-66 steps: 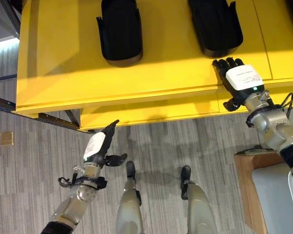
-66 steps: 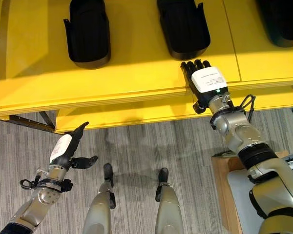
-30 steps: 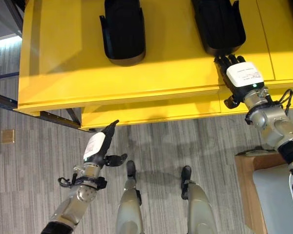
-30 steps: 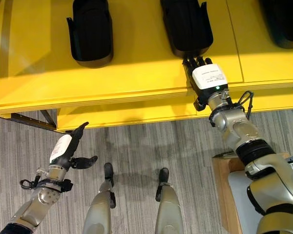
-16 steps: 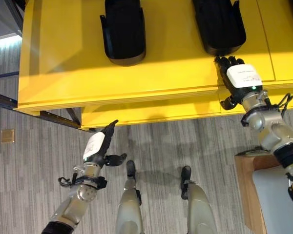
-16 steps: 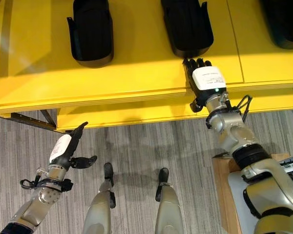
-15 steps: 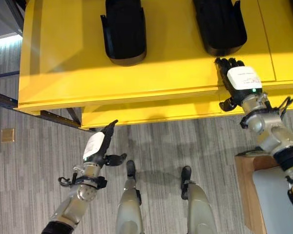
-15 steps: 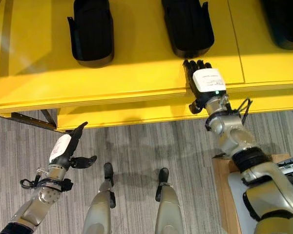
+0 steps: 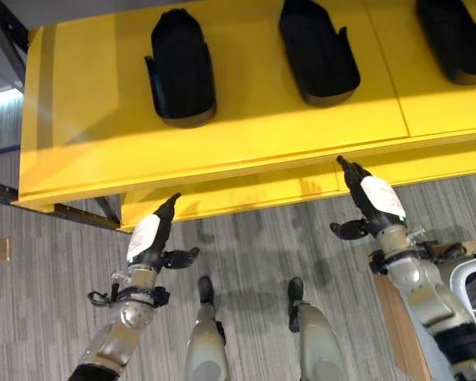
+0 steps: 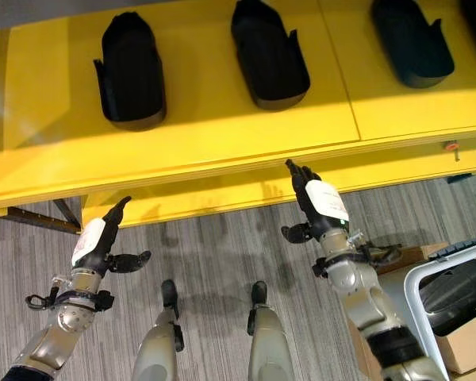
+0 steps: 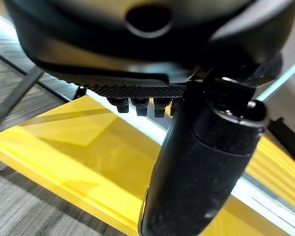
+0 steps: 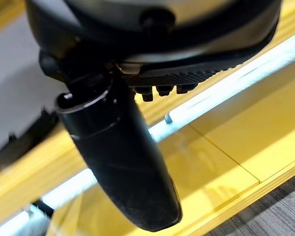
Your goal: Move parts from the plastic box to the shelf.
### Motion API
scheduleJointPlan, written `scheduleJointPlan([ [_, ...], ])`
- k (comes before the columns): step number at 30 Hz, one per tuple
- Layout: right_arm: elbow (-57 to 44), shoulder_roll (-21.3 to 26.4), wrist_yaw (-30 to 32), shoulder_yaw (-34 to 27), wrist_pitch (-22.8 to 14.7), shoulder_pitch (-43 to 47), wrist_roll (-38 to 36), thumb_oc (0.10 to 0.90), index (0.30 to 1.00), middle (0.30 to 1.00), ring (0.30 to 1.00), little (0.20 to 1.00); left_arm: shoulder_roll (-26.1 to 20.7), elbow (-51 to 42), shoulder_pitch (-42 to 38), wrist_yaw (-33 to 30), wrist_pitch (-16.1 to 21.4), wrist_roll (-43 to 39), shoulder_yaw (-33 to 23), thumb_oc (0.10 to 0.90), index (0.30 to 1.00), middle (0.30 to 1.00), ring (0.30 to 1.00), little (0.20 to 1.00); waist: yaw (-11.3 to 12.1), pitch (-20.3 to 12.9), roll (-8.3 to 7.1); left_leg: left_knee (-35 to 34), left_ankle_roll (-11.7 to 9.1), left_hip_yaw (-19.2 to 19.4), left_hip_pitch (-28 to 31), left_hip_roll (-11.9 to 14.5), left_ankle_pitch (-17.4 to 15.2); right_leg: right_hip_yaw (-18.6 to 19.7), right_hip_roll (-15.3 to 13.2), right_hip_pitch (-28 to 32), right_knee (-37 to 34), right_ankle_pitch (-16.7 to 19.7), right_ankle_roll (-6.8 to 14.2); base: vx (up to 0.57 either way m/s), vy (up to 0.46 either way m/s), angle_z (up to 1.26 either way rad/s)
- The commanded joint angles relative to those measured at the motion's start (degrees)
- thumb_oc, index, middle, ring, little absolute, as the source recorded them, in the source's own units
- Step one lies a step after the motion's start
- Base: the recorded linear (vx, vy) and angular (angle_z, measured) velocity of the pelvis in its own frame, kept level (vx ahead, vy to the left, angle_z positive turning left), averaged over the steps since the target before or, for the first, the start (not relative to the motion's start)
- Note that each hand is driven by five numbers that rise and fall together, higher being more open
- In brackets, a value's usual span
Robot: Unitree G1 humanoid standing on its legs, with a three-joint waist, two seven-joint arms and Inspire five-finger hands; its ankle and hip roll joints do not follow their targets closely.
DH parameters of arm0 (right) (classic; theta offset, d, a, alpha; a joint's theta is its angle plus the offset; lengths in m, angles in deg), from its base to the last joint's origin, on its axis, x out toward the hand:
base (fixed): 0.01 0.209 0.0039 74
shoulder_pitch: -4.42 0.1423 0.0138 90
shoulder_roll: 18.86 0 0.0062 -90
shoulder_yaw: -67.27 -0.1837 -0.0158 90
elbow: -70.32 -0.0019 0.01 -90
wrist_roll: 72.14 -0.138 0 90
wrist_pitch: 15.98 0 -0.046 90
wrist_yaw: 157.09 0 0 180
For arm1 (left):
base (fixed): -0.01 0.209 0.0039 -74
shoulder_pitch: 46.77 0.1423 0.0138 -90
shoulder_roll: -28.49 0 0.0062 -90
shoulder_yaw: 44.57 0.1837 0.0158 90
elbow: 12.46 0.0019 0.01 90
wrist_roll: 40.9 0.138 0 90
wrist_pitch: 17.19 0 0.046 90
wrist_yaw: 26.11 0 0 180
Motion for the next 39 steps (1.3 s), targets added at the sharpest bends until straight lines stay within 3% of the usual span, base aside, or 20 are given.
scheduleJointPlan([
  [1, -8.01, -0.02, 2.74, -4.11, -7.51, 2.4, -5.15, 0.9, 1.0, 1.0, 1.0, 1.0, -0.97, -4.49, 0.51, -1.43, 3.83, -1.87, -2.51, 0.9, 1.0, 1.0, 1.0, 1.0, -1.63, -7.89, -1.52, -1.21, -1.34, -0.22, 4.48, 4.64, 0.51, 1.54, -1.84, 4.5, -3.68, 2.42, 2.29, 0.02, -0.053, -0.29],
  [6, -13.21, -2.21, 2.1, -4.36, -10.73, -0.84, -12.34, 0.9, 1.0, 1.0, 1.0, 1.0, 1.15, -4.7, 2.97, -1.09, 5.54, -5.75, -2.97, 0.9, 1.0, 1.0, 1.0, 1.0, -3.04, -10.9, -0.1, -2.83, -1.25, 0.99, 6.92, 6.0, 1.53, 4.45, 1.08, 4.14, -2.61, 0.96, 1.17, -0.01, -0.102, -0.36],
  [11, -17.88, -2.76, 0.48, -5.05, -14.79, -3.81, -24.91, 0.9, 1.0, 1.0, 1.0, 1.0, 4.83, -8.13, 5.49, -1.49, 8.0, -14.29, -6.38, 0.9, 1.0, 1.0, 1.0, 1.0, -3.91, -15.03, 2.15, -2.88, -3.16, -0.26, 6.67, 10.99, 12.15, 7.64, 8.06, 3.77, -1.31, -1.32, -2.74, -0.05, -0.346, -0.45],
  [13, -17.67, -2.71, -0.06, -4.75, -14.72, -3.79, -27.23, 0.9, 1.0, 1.0, 1.0, 1.0, 5.4, -8.69, 5.25, -1.9, 8.29, -15.12, -7.09, 0.9, 1.0, 1.0, 1.0, 1.0, -3.41, -15.18, 1.99, -2.18, -2.29, -2.78, 6.39, 10.13, 14.28, 8.38, 8.85, 5.49, -3.94, -0.86, -3.75, -0.01, -0.264, -0.16],
  [15, -18.11, -2.04, -0.29, -4.88, -14.67, -4.14, -27.5, 0.9, 1.0, 1.0, 1.0, 1.0, 6.03, -9.53, 5.06, -1.54, 8.49, -15.65, -7.13, 0.9, 1.0, 1.0, 1.0, 1.0, -1.8, -15.43, 0.88, 1.02, -0.93, -8.84, 3.44, 5.94, 15.27, 8.43, 8.71, 9.26, -10.51, 1.23, -4.57, 0.04, -0.284, -0.03],
  [16, -17.84, -2.07, -0.4, -5.35, -14.62, -4.78, -28.03, 0.9, 1.0, 1.0, 1.0, 1.0, 6.12, -9.7, 5.05, -1.17, 8.5, -15.61, -6.98, 0.9, 1.0, 1.0, 1.0, 1.0, -1.76, -15.54, 0.29, 1.74, -0.42, -8.82, 2.02, 3.93, 14.2, 7.5, 8.36, 10.87, -12.55, 2.01, -4.9, 0.09, -0.298, 0.05],
  [17, -18.45, -2.39, -1.37, -6.78, -14.3, -6.88, -28.86, 0.9, 1.0, 1.0, 1.0, 1.0, 6.22, -10.21, 5.66, -0.37, 8.72, -15.09, -6.41, 0.9, 1.0, 1.0, 1.0, 1.0, -1.64, -16.01, -0.91, 4.14, 2.28, -6.47, 1.0, -4.22, 6.23, 6.19, 7.48, 14.54, -16.9, 3.97, -4.8, 0.07, -0.273, 0.42],
  [18, -18.53, -2.49, -1.78, -6.95, -14.21, -7.65, -28.86, 0.9, 1.0, 1.0, 1.0, 1.0, 6.25, -10.2, 5.74, -0.04, 8.78, -15.17, -6.2, 0.9, 1.0, 1.0, 1.0, 1.0, -1.45, -15.9, -1.13, 5.03, 3.28, -6.27, 0.52, -7.36, 3.15, 5.9, 7.35, 14.93, -17.7, 4.84, -4.81, 0.09, -0.213, 0.57],
  [19, -18.59, -3.16, -2.29, -7.0, -14.22, -8.74, -28.87, 0.9, 1.0, 1.0, 1.0, 1.0, 6.33, -10.39, 6.36, 0.15, 8.88, -15.13, -5.86, 0.9, 1.0, 1.0, 1.0, 1.0, -0.91, -15.88, -1.59, 7.57, 5.13, -7.33, 0.68, -13.0, -3.17, 6.02, 7.23, 16.34, -19.35, 5.42, -4.19, 0.06, -0.091, 0.41],
  [20, -18.05, -4.14, -2.51, -5.98, -14.44, -7.81, -28.63, 0.9, 1.0, 1.0, 1.0, 1.0, 6.64, -10.91, 6.84, 0.02, 8.96, -15.1, -5.64, 0.9, 1.0, 1.0, 1.0, 1.0, 0.39, -16.12, -1.5, 9.02, 6.23, -12.16, 0.67, -18.68, -5.89, 7.47, 8.4, 16.05, -20.0, 6.85, -3.61, 0.09, -0.049, -0.45],
  [21, -18.0, -4.15, -2.51, -5.95, -14.45, -7.78, -28.62, 0.9, 1.0, 1.0, 1.0, 1.0, 6.63, -10.92, 6.86, 0.03, 8.94, -15.1, -5.64, 0.9, 1.0, 1.0, 1.0, 1.0, 0.39, -16.24, -1.49, 9.05, 6.27, -12.19, 0.81, -18.69, -6.36, 7.49, 8.39, 16.27, -20.16, 6.57, -3.58, 0.1, -0.053, -1.46],
  [22, -16.86, -5.85, -3.05, -4.44, -14.5, -5.86, -29.49, 0.9, 1.0, 1.0, 1.0, 1.0, 6.49, -11.85, 7.32, 0.05, 8.83, -14.23, -5.58, 0.9, 1.0, 1.0, 1.0, 1.0, 0.56, -17.21, -0.93, 6.18, 8.42, -16.65, 3.33, -21.07, -7.91, 9.58, 10.47, 16.43, -21.5, 7.62, -3.17, 0.06, -0.022, -1.32],
  [27, -16.11, -7.55, -3.86, -5.13, -14.0, -8.12, -31.64, 0.9, 1.0, 1.0, 1.0, 1.0, 6.1, -11.67, 6.57, 0.79, 8.81, -13.71, -4.53, 0.9, 1.0, 1.0, 1.0, 1.0, -1.48, -19.95, -0.87, -0.44, 8.54, -14.05, 5.65, -19.53, -5.28, 9.92, 10.6, 17.03, -24.4, 9.15, -2.74, 0.07, 0.05, -0.37],
  [31, -16.0, -8.14, -3.97, -4.81, -13.7, -9.01, -31.91, 0.9, 1.0, 1.0, 1.0, 1.0, 5.46, -11.31, 5.6, 0.37, 8.76, -13.53, -3.98, 0.9, 1.0, 1.0, 1.0, 1.0, -2.0, -20.43, -1.2, -2.25, 9.08, -12.45, 6.45, -19.17, -5.06, 11.25, 10.9, 16.66, -24.52, 9.58, -2.28, 0.03, 0.05, -0.4],
  [37, -16.59, -8.15, -3.77, -5.25, -13.56, -10.29, -31.81, 0.9, 1.0, 1.0, 1.0, 1.0, 5.4, -10.47, 4.32, -0.04, 8.68, -14.42, -2.67, 0.9, 1.0, 1.0, 1.0, 1.0, -4.32, -19.97, -1.18, -2.36, 9.88, -7.65, 7.42, -18.29, -6.91, 17.42, 12.13, 14.87, -23.39, 11.04, -1.18, 0.02, 0.067, -0.63],
  [39, -16.74, -8.4, -3.6, -4.73, -13.46, -9.49, -31.5, 0.9, 1.0, 1.0, 1.0, 1.0, 5.3, -9.89, 3.43, -0.4, 8.71, -14.58, -2.32, 0.9, 1.0, 1.0, 1.0, 1.0, -4.11, -19.3, -1.2, -1.53, 10.04, -5.55, 6.9, -17.66, -7.6, 19.91, 13.17, 12.61, -21.39, 11.29, -0.7, -0.07, 0.018, -0.89],
])
